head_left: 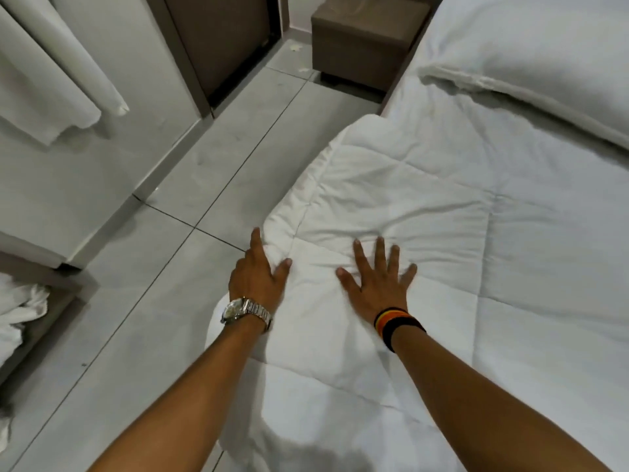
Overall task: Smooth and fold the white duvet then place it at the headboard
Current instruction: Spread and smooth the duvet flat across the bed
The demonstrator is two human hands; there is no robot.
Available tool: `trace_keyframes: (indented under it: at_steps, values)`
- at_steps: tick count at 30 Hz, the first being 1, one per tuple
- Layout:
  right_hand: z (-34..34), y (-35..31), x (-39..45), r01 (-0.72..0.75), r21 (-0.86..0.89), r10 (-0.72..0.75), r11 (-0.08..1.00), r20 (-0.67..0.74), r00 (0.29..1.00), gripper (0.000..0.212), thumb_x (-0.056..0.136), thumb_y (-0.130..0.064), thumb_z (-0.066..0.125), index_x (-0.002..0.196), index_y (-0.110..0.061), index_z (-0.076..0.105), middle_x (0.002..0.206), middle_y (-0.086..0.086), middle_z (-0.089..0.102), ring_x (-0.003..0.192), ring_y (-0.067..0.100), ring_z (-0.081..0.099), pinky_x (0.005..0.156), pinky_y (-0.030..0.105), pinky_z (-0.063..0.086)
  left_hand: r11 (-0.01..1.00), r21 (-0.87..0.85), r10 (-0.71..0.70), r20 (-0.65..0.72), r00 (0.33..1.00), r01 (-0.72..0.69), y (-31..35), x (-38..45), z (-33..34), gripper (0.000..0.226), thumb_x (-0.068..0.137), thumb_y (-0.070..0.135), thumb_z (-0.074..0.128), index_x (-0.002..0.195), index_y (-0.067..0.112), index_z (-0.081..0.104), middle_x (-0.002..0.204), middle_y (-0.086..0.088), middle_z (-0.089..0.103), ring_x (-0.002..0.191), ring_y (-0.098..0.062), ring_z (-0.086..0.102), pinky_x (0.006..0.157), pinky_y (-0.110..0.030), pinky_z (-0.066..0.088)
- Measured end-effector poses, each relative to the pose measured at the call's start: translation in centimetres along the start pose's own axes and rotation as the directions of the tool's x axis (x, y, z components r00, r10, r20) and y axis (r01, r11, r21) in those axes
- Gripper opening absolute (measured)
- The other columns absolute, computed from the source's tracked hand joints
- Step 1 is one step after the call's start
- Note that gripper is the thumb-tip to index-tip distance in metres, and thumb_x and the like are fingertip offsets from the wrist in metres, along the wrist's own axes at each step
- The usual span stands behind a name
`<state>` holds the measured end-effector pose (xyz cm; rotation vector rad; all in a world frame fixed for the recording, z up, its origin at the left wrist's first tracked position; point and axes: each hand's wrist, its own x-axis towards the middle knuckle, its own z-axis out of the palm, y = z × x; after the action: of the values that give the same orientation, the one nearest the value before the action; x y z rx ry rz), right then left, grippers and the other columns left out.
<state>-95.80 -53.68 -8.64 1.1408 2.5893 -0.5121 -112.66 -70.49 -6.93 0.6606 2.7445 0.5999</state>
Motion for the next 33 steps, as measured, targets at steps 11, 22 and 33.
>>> trace_keyframes:
  at_steps: [11, 22, 33]
  values:
    - [2.5, -6.2, -5.7, -0.185, 0.252, 0.227, 0.950, -0.150, 0.962, 0.078, 0.097, -0.078, 0.018, 0.162, -0.044, -0.007, 0.169, 0.007, -0.026, 0.156, 0.032, -0.023, 0.113, 0.073, -0.016, 0.799, 0.073, 0.599, -0.003, 0.801, -0.597, 1.8, 4.8, -2.3, 0.066, 0.103, 0.052, 0.039, 0.160, 0.020, 0.034, 0.159, -0.012, 0.044, 0.144, -0.034, 0.043, 0.118, -0.047, 0.035]
    - [6.2, -8.6, -2.9, -0.457, 0.052, 0.454, 0.888, -0.250, 0.855, 0.074, 0.099, -0.072, 0.026, 0.164, -0.038, 0.016, 0.174, 0.009, 0.003, 0.159, 0.035, 0.000, 0.115, 0.076, 0.005, 0.636, -0.059, 0.709, 0.439, 0.552, -0.770, -1.9, 10.7, 4.9, 0.066, 0.107, 0.056, 0.025, 0.165, 0.037, -0.003, 0.174, 0.002, -0.011, 0.159, -0.016, -0.015, 0.128, -0.045, -0.002]
    - [-0.3, -18.7, 2.1, -0.566, 0.502, 0.722, 0.654, -0.191, 0.665, 0.076, 0.092, -0.080, 0.004, 0.161, -0.049, -0.007, 0.171, -0.002, -0.022, 0.155, 0.020, -0.027, 0.120, 0.066, -0.012, 0.406, -0.159, 0.892, 0.283, 0.352, -0.900, 8.6, 28.7, -2.7, 0.071, 0.105, 0.060, 0.029, 0.165, 0.025, 0.015, 0.173, -0.007, 0.015, 0.159, -0.028, 0.016, 0.126, -0.049, 0.020]
